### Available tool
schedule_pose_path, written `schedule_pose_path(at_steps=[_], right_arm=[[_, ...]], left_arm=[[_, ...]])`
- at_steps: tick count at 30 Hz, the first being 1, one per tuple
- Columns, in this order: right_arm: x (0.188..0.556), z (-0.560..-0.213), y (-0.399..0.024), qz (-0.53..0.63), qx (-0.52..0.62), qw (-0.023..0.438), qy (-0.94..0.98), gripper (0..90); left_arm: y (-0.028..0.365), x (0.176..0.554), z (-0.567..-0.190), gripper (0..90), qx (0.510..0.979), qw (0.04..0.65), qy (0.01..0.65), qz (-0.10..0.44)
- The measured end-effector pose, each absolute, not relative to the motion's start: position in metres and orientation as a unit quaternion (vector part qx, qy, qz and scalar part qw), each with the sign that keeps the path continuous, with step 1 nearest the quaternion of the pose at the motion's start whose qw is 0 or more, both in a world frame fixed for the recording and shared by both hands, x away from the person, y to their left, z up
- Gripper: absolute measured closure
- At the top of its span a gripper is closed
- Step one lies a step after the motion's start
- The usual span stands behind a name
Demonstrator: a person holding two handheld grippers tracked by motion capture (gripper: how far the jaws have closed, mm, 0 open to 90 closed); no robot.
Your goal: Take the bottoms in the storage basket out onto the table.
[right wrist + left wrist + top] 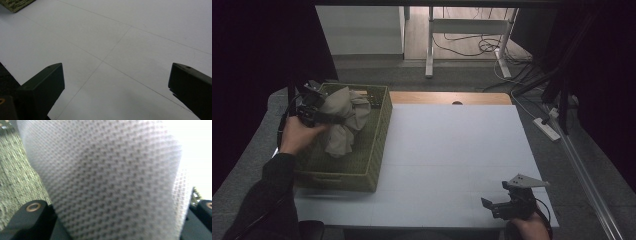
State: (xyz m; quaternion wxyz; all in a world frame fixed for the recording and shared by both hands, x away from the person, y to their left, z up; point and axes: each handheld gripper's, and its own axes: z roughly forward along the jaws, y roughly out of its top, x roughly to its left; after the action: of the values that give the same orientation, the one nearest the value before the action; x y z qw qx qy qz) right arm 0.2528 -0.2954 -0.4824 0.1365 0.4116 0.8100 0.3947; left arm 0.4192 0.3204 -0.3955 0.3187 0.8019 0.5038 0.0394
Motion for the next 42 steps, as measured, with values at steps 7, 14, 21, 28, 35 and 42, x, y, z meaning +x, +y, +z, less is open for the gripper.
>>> schedule_pose_path(at_steps=[7,14,21,28,35,42], right_arm=[[0.253,-0.482,-0.296,0.395,0.412,0.137,0.81,0.9],[0.253,-0.482,-0.296,0.394,0.412,0.137,0.81,0.9],[0.253,-0.482,-0.296,0.395,0.411,0.137,0.81,0.9],[0.253,-0.482,-0.296,0.395,0.412,0.137,0.81,0.9],[0.253,-0.482,-0.296,0.395,0.412,0.137,0.809,0.9],[0.253,-0.482,-0.296,0.396,0.412,0.137,0.809,0.9]], left_arm=[[0.319,0.418,-0.376,65.8,0.801,0.328,0.499,0.052],[0.313,0.416,-0.356,65.7,0.803,0.336,0.488,0.064],[0.306,0.415,-0.34,65.7,0.804,0.347,0.478,0.069],[0.3,0.414,-0.33,65.7,0.802,0.357,0.473,0.072],[0.294,0.413,-0.319,65.7,0.802,0.367,0.466,0.077],[0.285,0.412,-0.309,65.7,0.803,0.375,0.455,0.08]])
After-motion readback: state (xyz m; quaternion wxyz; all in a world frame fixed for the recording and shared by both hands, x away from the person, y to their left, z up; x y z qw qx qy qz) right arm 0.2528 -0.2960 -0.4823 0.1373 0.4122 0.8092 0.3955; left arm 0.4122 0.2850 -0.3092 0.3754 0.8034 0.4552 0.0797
